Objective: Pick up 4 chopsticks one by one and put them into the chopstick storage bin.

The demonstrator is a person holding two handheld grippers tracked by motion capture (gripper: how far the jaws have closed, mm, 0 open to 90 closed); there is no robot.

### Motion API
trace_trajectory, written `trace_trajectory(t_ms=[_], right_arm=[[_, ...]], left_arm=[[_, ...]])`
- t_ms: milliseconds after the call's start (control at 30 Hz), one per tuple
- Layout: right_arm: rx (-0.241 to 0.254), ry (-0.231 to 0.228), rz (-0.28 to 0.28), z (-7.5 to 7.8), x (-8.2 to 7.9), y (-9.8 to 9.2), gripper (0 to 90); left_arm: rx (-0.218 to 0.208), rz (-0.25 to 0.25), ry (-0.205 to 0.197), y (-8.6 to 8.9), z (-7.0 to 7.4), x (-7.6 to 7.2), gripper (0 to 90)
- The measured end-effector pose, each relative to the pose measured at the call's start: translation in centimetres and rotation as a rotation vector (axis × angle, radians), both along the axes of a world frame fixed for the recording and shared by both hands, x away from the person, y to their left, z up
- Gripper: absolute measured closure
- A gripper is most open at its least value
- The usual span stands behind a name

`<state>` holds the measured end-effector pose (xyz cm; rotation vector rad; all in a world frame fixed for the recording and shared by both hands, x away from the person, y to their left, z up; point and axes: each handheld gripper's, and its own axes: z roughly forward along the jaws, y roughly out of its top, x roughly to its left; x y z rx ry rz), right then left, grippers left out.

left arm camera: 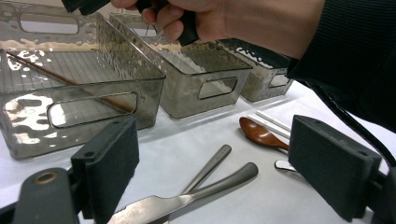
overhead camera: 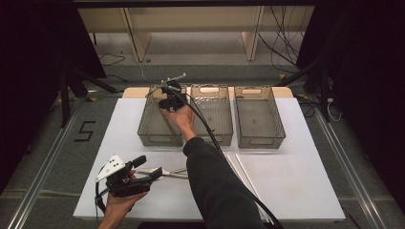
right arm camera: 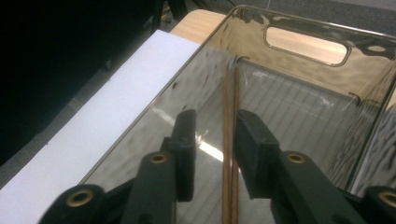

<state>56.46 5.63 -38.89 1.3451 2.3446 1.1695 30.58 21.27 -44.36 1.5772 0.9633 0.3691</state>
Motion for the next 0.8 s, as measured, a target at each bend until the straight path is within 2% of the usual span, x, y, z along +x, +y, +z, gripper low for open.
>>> trace_trajectory(t_ms=[200, 367, 567, 800], right_arm=[[0.020, 0.003, 0.020, 1.1, -0.4, -0.7, 57.5], [0.027, 0.005, 0.059, 2.1, -1.0, -2.3, 49.4], [0.010, -0.001, 0.107, 3.4, -2.5, -4.5, 42.1], [0.018, -0.015, 0.182, 4.8, -5.0, -7.2, 39.5]], left_arm=[[0.003, 0.000, 0.000, 0.0, 0.0, 0.0, 15.9], [0.004, 0.002, 0.001, 0.0, 0.0, 0.0, 15.9], [0.012, 0.002, -0.001, -0.1, -0.1, 0.0, 15.9], [0.015, 0.006, 0.004, -0.1, -0.1, 0.1, 15.9]])
